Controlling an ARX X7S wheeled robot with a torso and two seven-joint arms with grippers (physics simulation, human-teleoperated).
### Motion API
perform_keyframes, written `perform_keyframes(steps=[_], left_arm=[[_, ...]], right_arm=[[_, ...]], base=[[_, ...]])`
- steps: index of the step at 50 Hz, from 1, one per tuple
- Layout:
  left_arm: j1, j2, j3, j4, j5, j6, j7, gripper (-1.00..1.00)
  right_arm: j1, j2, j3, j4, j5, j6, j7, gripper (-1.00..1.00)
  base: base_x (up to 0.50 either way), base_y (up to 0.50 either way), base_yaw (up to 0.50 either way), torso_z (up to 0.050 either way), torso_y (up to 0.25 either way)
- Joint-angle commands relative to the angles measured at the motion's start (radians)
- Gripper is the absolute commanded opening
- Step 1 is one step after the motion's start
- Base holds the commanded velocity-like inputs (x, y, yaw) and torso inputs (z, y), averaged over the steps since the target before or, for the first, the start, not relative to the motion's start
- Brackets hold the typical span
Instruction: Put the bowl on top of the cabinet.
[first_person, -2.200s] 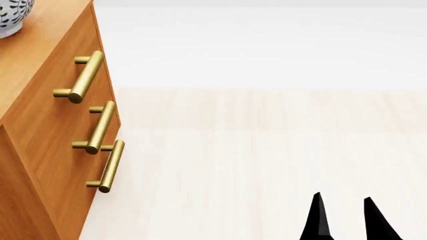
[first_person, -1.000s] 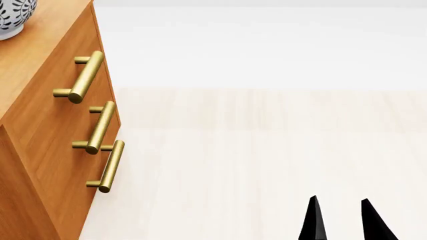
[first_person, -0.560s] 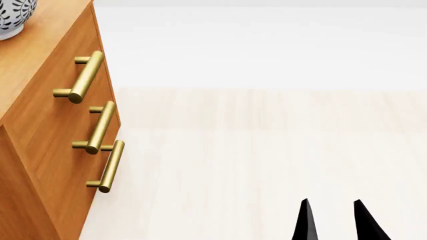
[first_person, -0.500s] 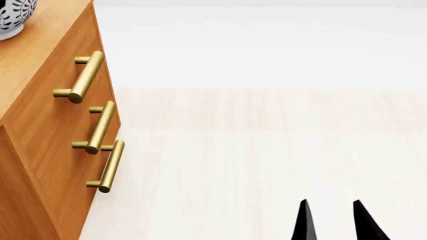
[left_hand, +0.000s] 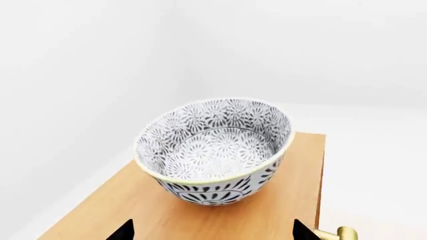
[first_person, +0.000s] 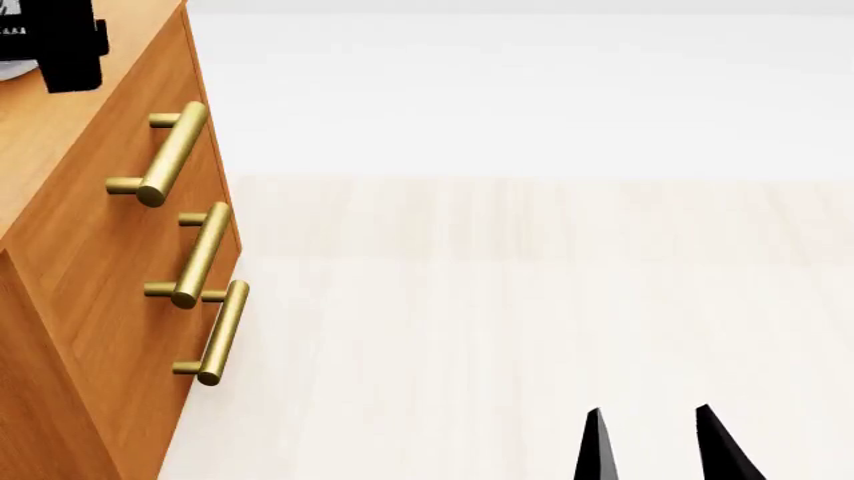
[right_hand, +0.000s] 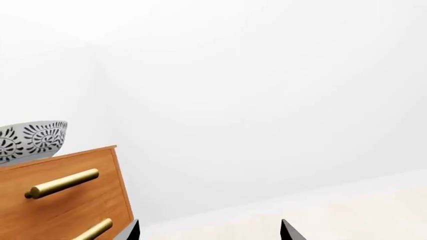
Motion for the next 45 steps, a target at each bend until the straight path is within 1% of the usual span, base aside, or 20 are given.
perform_keyframes(steps=[1, 3, 5, 8, 11, 19, 26, 37, 45], left_arm=[[0.057, -0.054, 0.065, 0.115, -0.329, -0.049, -0.237, 1.00], [0.063, -0.089, 0.070, 0.124, -0.523, -0.049, -0.394, 1.00], [0.069, -0.113, 0.074, 0.134, -0.664, -0.048, -0.512, 1.00], [0.079, -0.132, 0.082, 0.150, -0.791, -0.047, -0.617, 1.00], [0.089, -0.142, 0.107, 0.165, -0.860, -0.042, -0.664, 1.00], [0.137, -0.150, 0.221, 0.186, -0.891, 0.007, -0.645, 1.00], [0.167, -0.160, 0.279, 0.185, -0.888, 0.055, -0.620, 1.00], [0.210, -0.163, 0.306, 0.222, -0.913, 0.063, -0.622, 1.00], [0.231, -0.143, 0.315, 0.279, -0.958, 0.028, -0.660, 1.00]], right_arm=[[-0.011, 0.002, -0.003, -0.015, -0.009, -0.004, 0.002, 1.00], [-0.014, 0.003, -0.004, -0.020, -0.010, -0.005, 0.000, 1.00], [-0.018, 0.005, -0.006, -0.027, -0.011, -0.006, -0.003, 1.00], [-0.023, 0.005, -0.010, -0.032, -0.018, -0.008, -0.004, 1.00], [-0.028, 0.003, -0.012, -0.037, -0.031, -0.012, 0.000, 1.00], [-0.003, -0.007, -0.023, -0.012, -0.045, 0.006, 0.008, 1.00], [0.010, -0.014, -0.030, 0.002, -0.059, 0.014, 0.013, 1.00], [0.018, -0.020, -0.037, 0.010, -0.078, 0.017, 0.020, 1.00], [0.015, -0.020, -0.037, 0.007, -0.080, 0.016, 0.021, 1.00]], base=[[0.00, 0.00, 0.00, 0.000, 0.000], [0.00, 0.00, 0.00, 0.000, 0.000], [0.00, 0.00, 0.00, 0.000, 0.000], [0.00, 0.00, 0.00, 0.000, 0.000], [0.00, 0.00, 0.00, 0.000, 0.000], [0.00, 0.00, 0.00, 0.000, 0.000], [0.00, 0.00, 0.00, 0.000, 0.000], [0.00, 0.00, 0.00, 0.000, 0.000], [0.00, 0.00, 0.00, 0.000, 0.000]])
